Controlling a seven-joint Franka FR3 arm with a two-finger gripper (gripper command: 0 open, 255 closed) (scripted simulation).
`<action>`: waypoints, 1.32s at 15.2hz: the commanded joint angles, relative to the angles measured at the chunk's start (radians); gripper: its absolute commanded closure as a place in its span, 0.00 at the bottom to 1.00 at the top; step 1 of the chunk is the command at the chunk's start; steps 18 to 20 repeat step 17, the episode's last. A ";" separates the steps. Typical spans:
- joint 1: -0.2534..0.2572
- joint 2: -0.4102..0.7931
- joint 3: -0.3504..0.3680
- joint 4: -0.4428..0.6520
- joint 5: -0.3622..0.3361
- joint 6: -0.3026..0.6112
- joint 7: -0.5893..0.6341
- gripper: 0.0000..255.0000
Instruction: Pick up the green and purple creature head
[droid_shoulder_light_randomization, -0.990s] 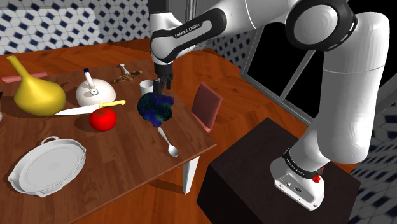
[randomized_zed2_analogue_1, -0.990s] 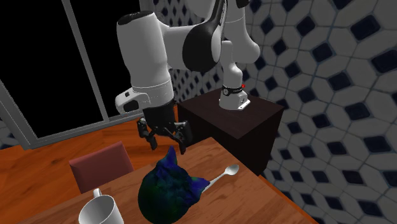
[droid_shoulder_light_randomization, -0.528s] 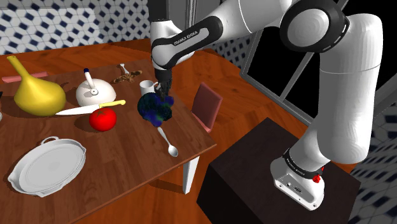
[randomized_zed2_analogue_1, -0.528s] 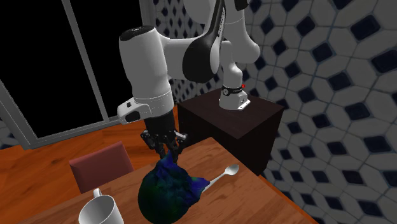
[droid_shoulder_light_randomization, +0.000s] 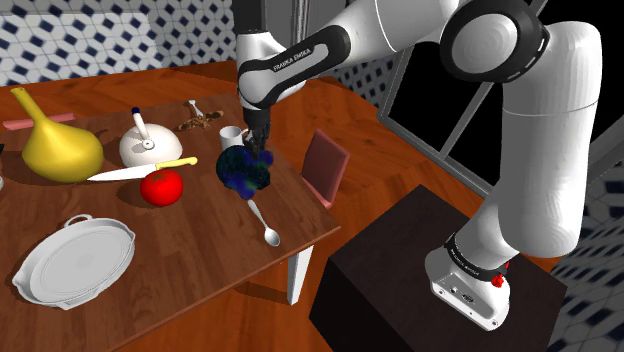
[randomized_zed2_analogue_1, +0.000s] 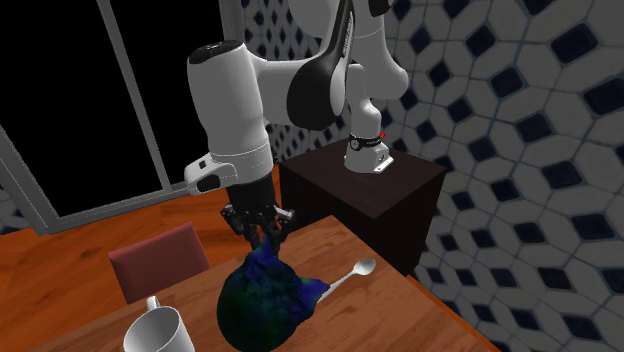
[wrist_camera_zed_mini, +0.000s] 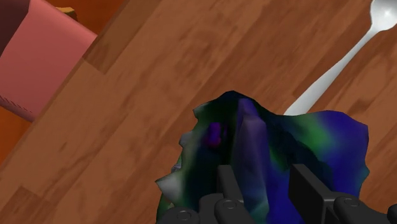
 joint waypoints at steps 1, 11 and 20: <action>0.000 -0.007 0.001 0.002 0.001 -0.009 0.000 1.00; -0.003 -0.070 0.004 0.045 0.005 -0.116 0.004 1.00; -0.003 -0.092 0.004 0.070 0.006 -0.162 0.006 1.00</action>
